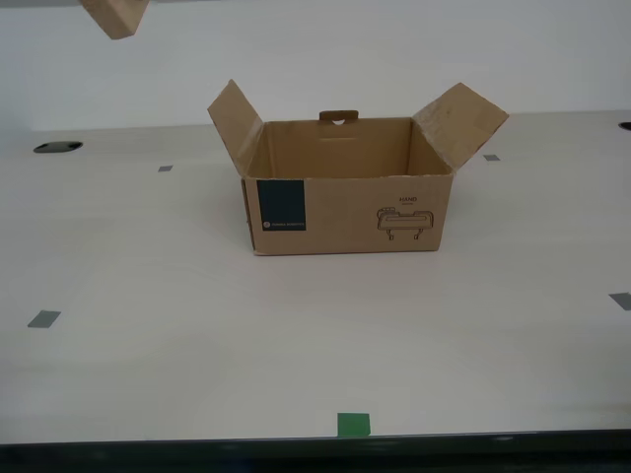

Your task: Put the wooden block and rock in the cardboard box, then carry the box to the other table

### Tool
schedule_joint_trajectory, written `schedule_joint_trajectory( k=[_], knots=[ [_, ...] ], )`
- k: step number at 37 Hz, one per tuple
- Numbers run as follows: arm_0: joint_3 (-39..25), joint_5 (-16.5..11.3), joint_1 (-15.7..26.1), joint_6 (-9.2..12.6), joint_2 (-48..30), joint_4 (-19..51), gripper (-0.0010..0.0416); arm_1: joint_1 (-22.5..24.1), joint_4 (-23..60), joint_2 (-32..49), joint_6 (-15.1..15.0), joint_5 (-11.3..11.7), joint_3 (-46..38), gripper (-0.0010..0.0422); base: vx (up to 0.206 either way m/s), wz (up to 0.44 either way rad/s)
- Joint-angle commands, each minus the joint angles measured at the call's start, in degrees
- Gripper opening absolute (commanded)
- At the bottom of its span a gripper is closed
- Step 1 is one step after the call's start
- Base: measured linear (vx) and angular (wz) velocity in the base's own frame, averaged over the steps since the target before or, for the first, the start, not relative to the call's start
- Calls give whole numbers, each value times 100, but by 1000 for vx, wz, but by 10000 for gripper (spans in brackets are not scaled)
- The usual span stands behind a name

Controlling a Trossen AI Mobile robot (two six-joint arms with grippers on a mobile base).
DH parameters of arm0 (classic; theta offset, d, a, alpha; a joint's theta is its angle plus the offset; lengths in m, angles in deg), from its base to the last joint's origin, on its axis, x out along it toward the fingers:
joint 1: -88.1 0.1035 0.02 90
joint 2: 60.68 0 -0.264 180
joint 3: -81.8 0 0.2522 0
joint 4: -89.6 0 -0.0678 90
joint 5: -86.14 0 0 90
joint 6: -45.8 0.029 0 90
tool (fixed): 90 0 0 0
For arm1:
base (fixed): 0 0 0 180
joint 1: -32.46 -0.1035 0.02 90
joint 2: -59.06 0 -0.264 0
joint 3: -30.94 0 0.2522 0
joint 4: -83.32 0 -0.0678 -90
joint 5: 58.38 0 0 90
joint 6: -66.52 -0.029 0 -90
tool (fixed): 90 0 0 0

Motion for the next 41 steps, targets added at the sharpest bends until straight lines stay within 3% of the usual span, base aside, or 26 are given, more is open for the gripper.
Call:
schedule_joint_trajectory(
  k=[1,8,20,23,32,41],
  knots=[
    [-90,-116,66,48,129,9,-1,105,-13,-160,-15,-50,-4,-1,0,0],
    [-146,-951,151,420,354,20,-1,485,-46,-393,50,-94,-4,-1,0,0],
    [-138,-1473,660,605,584,57,-1,1552,-498,-450,52,-94,2,-1,0,0],
    [-138,-1528,866,603,584,57,-1,1810,-680,-442,-81,-107,17,-1,0,0],
    [-136,-1528,1434,601,584,57,-1,2396,-905,-426,-907,-103,42,-1,0,0],
    [50,-1530,1692,601,584,-85,-1,2614,-1357,-426,-1023,-105,437,-1,0,0]
  ],
)
